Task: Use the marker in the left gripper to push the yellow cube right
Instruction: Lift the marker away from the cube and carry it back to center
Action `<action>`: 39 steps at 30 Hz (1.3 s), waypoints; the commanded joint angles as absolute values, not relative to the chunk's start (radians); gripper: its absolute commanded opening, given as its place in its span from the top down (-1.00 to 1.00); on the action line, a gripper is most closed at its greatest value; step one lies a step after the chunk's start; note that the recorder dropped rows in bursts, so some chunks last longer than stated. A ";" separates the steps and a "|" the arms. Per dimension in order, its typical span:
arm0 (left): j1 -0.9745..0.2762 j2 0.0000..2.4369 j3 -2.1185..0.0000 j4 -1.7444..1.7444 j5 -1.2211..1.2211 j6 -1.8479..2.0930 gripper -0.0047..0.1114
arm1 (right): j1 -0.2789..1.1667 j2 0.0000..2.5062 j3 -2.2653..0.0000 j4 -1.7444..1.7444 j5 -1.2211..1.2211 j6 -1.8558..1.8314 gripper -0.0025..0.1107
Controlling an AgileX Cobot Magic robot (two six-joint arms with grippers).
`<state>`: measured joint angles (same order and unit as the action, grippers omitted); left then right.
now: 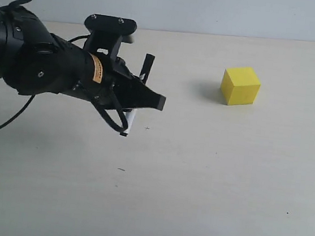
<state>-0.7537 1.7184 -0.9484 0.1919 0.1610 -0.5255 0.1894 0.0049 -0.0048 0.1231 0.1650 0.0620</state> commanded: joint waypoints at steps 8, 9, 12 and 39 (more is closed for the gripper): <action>-0.719 1.858 -1.279 0.071 0.717 -0.659 0.92 | 0.186 0.000 0.000 0.124 0.155 0.054 0.96; -0.719 1.877 -1.297 0.050 0.730 -0.666 0.92 | 0.186 0.000 0.000 0.124 0.155 0.054 0.96; -0.719 1.932 -1.324 -0.031 0.730 -0.664 0.92 | 0.186 0.000 0.000 0.124 0.155 0.054 0.96; -0.721 2.159 -1.473 -0.111 0.756 -0.582 0.92 | 0.186 0.000 0.000 0.124 0.155 0.054 0.96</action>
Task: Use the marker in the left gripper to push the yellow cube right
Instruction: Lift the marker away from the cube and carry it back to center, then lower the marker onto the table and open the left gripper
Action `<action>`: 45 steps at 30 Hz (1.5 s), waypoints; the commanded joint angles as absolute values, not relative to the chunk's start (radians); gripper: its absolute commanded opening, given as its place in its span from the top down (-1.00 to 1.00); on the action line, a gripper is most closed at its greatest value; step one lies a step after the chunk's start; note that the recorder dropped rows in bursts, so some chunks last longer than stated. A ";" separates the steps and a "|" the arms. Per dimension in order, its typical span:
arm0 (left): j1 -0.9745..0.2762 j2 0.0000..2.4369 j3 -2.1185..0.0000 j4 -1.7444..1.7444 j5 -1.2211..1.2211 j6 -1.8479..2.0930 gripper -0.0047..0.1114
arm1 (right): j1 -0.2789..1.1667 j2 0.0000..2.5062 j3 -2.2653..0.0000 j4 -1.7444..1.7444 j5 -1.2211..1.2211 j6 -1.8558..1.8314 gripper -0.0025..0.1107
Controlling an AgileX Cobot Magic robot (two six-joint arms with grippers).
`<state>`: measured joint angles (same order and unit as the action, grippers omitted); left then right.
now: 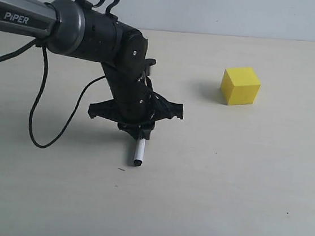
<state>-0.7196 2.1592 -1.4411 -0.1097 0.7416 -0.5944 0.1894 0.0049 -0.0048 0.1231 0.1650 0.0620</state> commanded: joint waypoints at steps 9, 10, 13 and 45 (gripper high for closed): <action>-0.715 2.159 -1.487 -0.111 0.802 -0.601 0.92 | 0.186 0.000 0.000 0.124 0.155 0.054 0.96; -0.715 2.159 -1.487 -0.111 0.821 -0.613 0.92 | 0.186 0.000 0.000 0.124 0.155 0.054 0.96; -0.715 2.159 -1.467 -0.111 0.845 -0.626 0.92 | 0.186 0.000 0.000 0.124 0.155 0.054 0.96; -0.719 2.159 -1.410 -0.116 0.784 -0.630 0.78 | 0.186 0.000 0.000 0.124 0.155 0.054 0.96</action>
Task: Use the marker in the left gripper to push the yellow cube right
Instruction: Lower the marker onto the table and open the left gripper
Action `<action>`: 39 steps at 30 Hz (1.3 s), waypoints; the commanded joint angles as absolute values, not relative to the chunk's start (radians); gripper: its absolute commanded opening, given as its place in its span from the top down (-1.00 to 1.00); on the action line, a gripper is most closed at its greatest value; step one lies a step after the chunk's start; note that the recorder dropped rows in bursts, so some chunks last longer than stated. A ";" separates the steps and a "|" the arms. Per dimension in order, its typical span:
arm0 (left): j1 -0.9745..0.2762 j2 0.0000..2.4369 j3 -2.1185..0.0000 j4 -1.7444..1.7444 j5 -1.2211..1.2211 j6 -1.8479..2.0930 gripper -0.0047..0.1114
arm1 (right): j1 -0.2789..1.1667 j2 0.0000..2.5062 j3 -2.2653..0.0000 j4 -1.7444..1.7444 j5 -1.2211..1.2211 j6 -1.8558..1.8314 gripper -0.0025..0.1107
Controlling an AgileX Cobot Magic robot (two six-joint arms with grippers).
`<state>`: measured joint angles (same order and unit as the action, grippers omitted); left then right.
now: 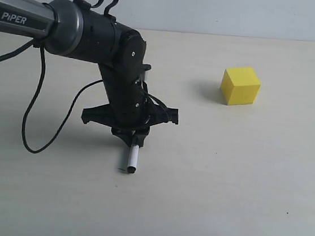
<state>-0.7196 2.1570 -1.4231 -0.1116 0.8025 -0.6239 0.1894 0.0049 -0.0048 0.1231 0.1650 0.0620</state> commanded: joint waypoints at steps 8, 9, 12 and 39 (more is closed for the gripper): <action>-0.719 2.159 -1.410 -0.116 0.762 -0.628 0.38 | 0.186 0.000 0.000 0.124 0.155 0.054 0.96; -0.719 2.159 -1.410 -0.116 0.762 -0.628 0.38 | 0.186 0.000 0.000 0.124 0.155 0.054 0.96; -0.719 2.159 -1.410 -0.116 0.760 -0.628 0.38 | 0.186 0.000 0.000 0.124 0.155 0.054 0.96; -0.706 1.967 -1.495 -0.105 0.901 -0.581 0.65 | 0.186 0.000 0.000 0.124 0.155 0.054 0.96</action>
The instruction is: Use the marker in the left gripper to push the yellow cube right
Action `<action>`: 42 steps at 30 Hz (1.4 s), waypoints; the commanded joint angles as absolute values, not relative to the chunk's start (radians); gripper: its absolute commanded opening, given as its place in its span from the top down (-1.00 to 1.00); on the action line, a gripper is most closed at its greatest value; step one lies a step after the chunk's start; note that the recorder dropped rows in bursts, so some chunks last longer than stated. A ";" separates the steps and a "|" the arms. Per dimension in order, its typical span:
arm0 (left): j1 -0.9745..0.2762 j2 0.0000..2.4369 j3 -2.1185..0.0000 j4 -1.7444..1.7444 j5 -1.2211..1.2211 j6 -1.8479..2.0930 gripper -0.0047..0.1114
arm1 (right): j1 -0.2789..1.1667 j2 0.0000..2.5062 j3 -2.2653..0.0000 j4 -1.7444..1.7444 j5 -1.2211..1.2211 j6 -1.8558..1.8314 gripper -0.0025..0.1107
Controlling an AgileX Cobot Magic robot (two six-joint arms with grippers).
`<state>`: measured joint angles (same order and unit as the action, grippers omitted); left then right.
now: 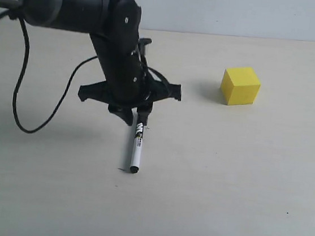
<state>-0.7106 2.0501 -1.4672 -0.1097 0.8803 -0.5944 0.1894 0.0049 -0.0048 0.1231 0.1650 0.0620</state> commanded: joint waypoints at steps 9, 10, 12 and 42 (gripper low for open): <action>-0.745 1.738 -1.453 -0.032 0.857 -0.446 0.92 | 0.186 0.000 0.000 0.124 0.155 0.054 0.96; -0.753 1.700 -1.429 -0.011 0.843 -0.441 0.92 | 0.186 0.000 0.000 0.124 0.155 0.054 0.96; -0.775 1.615 -1.339 0.042 0.773 -0.441 0.92 | 0.186 0.000 0.000 0.124 0.155 0.054 0.96; -0.900 0.594 -0.375 0.087 0.083 -0.501 0.92 | 0.186 0.000 0.000 0.124 0.155 0.054 0.96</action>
<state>-0.8946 0.6162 -0.3872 0.0807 0.0972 -0.4871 0.1894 0.0049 -0.0048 0.1231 0.1650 0.0620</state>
